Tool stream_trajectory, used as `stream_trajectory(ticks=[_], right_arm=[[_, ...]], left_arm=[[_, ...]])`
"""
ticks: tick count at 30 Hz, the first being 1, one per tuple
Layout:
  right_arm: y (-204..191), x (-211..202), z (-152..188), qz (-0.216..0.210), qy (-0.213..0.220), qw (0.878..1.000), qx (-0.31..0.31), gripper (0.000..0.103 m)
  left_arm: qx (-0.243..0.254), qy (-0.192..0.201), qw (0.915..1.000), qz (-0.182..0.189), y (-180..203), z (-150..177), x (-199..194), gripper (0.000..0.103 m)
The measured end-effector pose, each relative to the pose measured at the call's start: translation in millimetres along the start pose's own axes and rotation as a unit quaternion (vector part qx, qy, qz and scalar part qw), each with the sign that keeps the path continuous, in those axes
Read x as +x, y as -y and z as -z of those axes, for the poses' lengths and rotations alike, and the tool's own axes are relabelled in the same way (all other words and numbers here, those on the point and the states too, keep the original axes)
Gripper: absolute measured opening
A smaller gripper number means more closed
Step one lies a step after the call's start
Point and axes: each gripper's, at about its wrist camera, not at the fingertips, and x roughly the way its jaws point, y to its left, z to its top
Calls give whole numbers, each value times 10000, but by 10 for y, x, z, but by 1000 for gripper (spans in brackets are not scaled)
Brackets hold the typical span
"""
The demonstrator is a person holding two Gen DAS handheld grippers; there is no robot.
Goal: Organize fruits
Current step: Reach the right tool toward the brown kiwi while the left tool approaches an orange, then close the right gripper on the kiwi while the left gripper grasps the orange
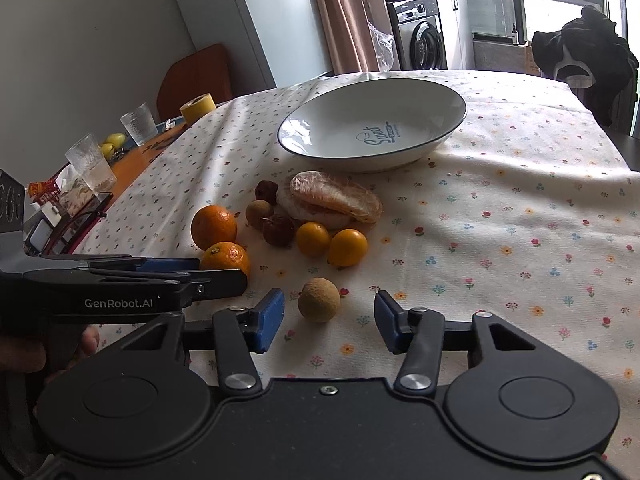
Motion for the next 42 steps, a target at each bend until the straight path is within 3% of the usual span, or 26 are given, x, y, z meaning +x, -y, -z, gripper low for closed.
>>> stream_trajectory(ticks=[7,10,12,32,42], right_arm=[[-28,80,-16,16,-72,10000,-60,44],[-48,135,-9,104,-179,9997,-101,33],[-78,145,-9,236,-163,9994,-168,23],[-74,-149,-267,406,406,9983,-111,23],[24,-174,-410,446,705,9965,-37,23]], left_arm=[[61,37,10000,-27,14,-15,37,47],[46,55,10000,17,13,-11,43,37],[50,67,10000,-6,21,-3,32,37],[143,686,9974,-163,67,-275,-371,36],[212,818,9961,-271,89,-461,-342,36]])
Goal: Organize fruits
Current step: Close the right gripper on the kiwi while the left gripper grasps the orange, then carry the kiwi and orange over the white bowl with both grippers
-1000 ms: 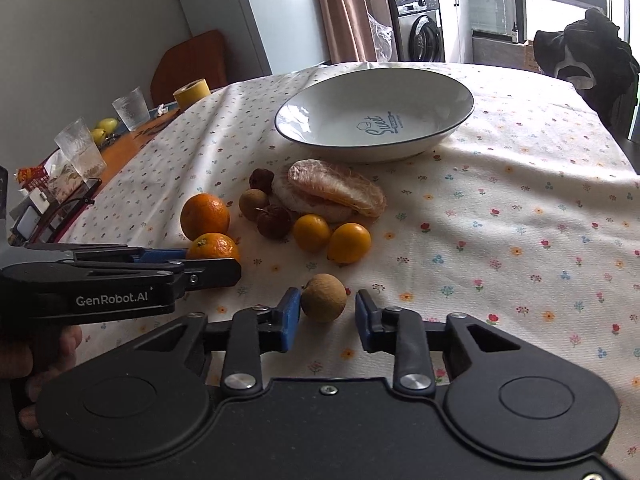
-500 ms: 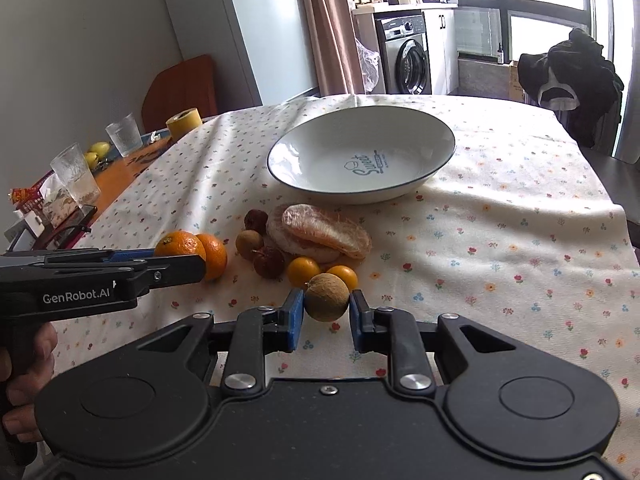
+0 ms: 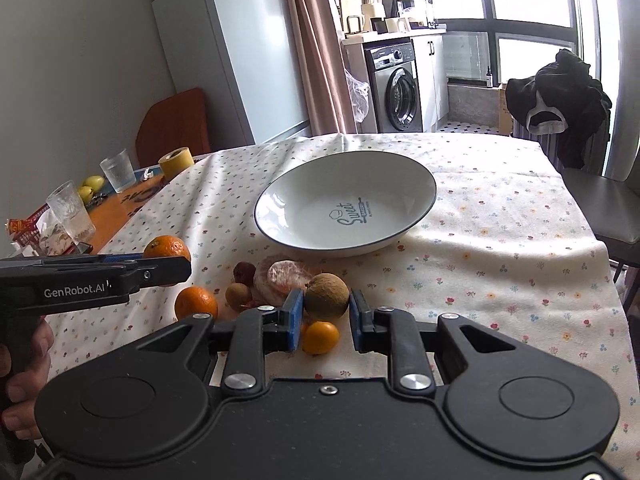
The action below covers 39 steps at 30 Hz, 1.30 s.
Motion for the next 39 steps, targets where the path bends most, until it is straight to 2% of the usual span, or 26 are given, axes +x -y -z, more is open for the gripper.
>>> stream_trajectory(ticks=[20,39], right_arm=[[121,307,-354,75,184,9998,15,23],[164,755,-514,34,30,10000,11,23]], left_arm=[[-3,-27,9999,-127,-54,-345,388,36],[39,-213,9996,-205,-84,-628,915,36]])
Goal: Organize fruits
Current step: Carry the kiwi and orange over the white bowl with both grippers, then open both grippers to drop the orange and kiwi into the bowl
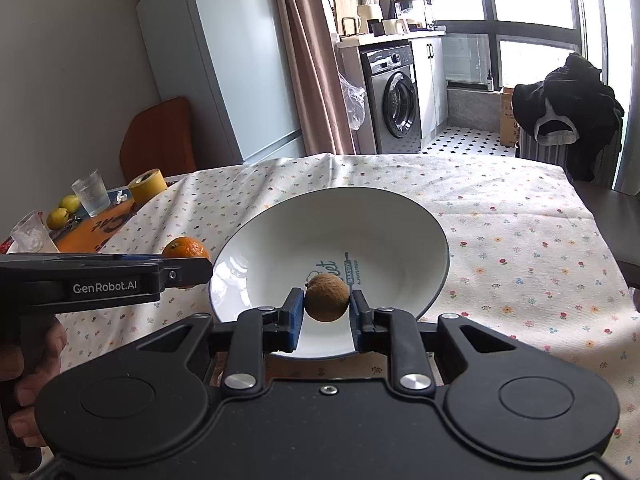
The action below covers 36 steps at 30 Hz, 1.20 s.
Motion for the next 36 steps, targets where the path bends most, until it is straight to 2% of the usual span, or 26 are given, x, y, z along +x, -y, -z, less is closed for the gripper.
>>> stream_trajectory(ticks=[9,11,14,18,20,22,25,30,32,34,36], right_arm=[[84,211,11,0,-170,9998,93,23],[101,243,17,37,-201,9997,109,23],[126,269,14,64,-209,9996,157,23],[120,293,10,103,-240,9996,148,23],[120,309,20,116,-290,9994,152,23],[108,299,23,121,-302,9994,151,28],[73,247,20,175,-228,9995,91,28],[71,130,51,167,-156,9996,141,31],[59,79,72,177,-144,9996,146,33],[43,26,90,169,-104,9997,147,37],[30,-39,110,190,-44,9997,173,48]], left_arm=[[47,-235,9997,104,54,7,321,36],[111,-185,9997,76,74,6,356,36],[44,-266,9994,203,70,-20,406,36],[49,-287,9994,165,69,-33,437,36],[87,-267,9995,151,77,-35,415,40],[126,-249,9996,108,81,-30,382,40],[42,-220,9997,93,47,-22,308,42],[39,-142,9999,41,31,3,149,53],[45,-75,10000,10,21,21,71,61],[25,-39,10000,-37,12,42,2,69],[17,33,10000,-17,-1,60,-87,75]])
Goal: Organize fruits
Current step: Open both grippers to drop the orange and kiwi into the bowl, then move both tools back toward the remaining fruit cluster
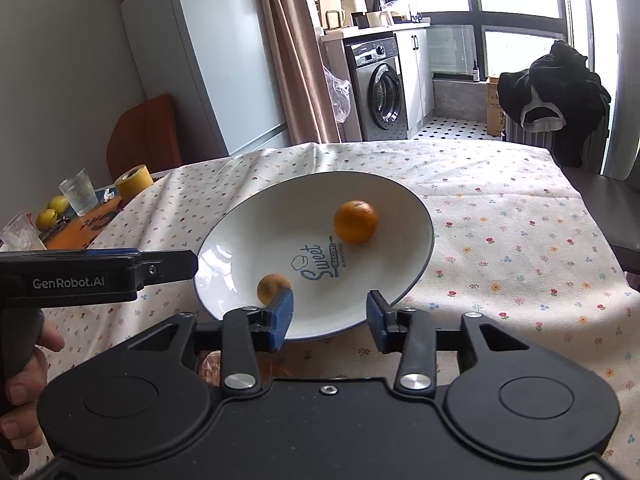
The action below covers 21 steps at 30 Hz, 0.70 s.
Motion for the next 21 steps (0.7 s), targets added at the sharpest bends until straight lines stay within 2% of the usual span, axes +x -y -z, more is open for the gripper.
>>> stream_trajectory(ticks=[2,5,10,12,21], right_arm=[[-13,-73,24,-12,89,10000,-10,55],[-24,-151,57,-54,130,9999,28,58],[-46,-295,113,-44,199,9998,27,68],[-51,-364,134,-26,258,9997,45,77],[-100,-651,207,-2,647,9979,46,103]], left_arm=[[-14,65,10000,4,-20,13,-81,79],[-131,148,9998,-36,-60,31,-191,84],[-211,282,9993,-144,-104,87,-373,87],[-245,310,9991,-170,-122,112,-438,89],[-371,569,9975,-197,-166,205,-771,92]])
